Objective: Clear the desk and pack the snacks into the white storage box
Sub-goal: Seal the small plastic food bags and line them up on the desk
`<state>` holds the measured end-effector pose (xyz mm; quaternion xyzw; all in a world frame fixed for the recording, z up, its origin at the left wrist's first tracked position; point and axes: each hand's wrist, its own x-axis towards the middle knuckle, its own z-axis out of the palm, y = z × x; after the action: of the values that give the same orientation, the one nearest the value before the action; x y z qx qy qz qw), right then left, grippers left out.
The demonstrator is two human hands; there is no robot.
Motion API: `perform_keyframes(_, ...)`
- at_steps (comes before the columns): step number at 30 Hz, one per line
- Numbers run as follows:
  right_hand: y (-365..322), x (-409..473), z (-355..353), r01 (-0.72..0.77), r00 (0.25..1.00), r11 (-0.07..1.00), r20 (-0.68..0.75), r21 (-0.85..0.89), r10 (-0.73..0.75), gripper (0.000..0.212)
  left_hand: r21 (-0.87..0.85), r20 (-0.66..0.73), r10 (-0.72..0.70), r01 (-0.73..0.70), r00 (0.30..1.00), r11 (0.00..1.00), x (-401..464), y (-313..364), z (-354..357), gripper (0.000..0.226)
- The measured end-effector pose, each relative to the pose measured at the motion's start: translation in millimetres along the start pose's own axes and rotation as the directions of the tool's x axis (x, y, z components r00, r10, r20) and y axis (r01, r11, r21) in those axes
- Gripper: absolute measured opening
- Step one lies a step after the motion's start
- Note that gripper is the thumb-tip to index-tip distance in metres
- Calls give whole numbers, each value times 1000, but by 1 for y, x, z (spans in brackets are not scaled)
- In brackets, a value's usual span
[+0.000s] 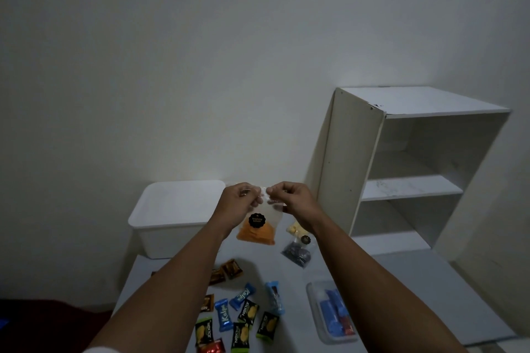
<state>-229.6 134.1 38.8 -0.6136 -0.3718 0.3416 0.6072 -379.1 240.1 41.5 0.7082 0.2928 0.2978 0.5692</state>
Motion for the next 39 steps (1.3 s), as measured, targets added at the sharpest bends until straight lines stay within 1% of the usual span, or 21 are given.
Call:
perform_keyframes(4, 0, 3, 4, 46, 998, 997, -35, -56, -48, 17, -6, -25, -16, 16, 1000, 1000, -2, -1, 2, 25)
perform_keyframes(6, -1, 2, 5, 44, 998, 998, -38, -43, -45, 17, 14, -46, -3, 3, 999, 1000, -1, -2, 0, 28)
perform_keyframes(8, 0, 1, 6, 32, 999, 999, -40, 0, -32, 12, 15, -79, 6, -5, 997, 1000, 0, -2, -4, 28)
perform_keyframes(13, 5, 2, 7, 52, 989, 998, -137, 37, -46, 14, -67, -100, -16, 9, 995, 998, 0, 0, -6, 26)
perform_keyframes(17, 4, -2, 4, -16, 996, 999, -83, 49, 20, 12, -8, -66, 6, -7, 998, 1000, 1, -1, -10, 30)
perform_keyframes(20, 2, -3, 7, -2, 999, 999, -46, 46, 4, 16, -5, -63, 10, -10, 998, 1000, -1, -2, -10, 30)
perform_keyframes(22, 0, -3, 11, 21, 999, 1000, -45, 21, -20, 14, -25, -64, 4, -5, 998, 1000, -4, -1, -8, 30)
perform_keyframes(26, -1, -3, 12, 14, 999, 1000, -38, -18, -15, 15, 5, -57, 17, -17, 998, 1000, -4, -2, -10, 33)
perform_keyframes(28, 1, -4, 13, 17, 999, 1000, -35, -24, -17, 16, -5, -42, 11, -11, 999, 1000, -3, 0, -13, 32)
perform_keyframes(32, 0, -3, 16, 70, 997, 997, -23, -11, -70, 20, -75, -51, -24, 20, 998, 997, -2, 3, -13, 32)
perform_keyframes(35, -3, -2, 13, 55, 998, 998, -25, 12, -55, 20, -86, -60, -36, 31, 998, 996, -2, 2, -15, 34)
perform_keyframes(37, 0, -1, 10, 53, 998, 998, -44, 26, -52, 23, -62, -52, -46, 43, 998, 997, 0, 1, -16, 33)
perform_keyframes(38, 2, 0, 10, 71, 996, 997, -62, 17, -69, 23, -1, -64, -29, 29, 997, 1000, 1, -1, -16, 32)
perform_keyframes(39, 5, 0, 11, 89, 992, 996, -84, -3, -89, 24, 104, -116, 25, -13, 993, 995, 1, -4, -14, 28)
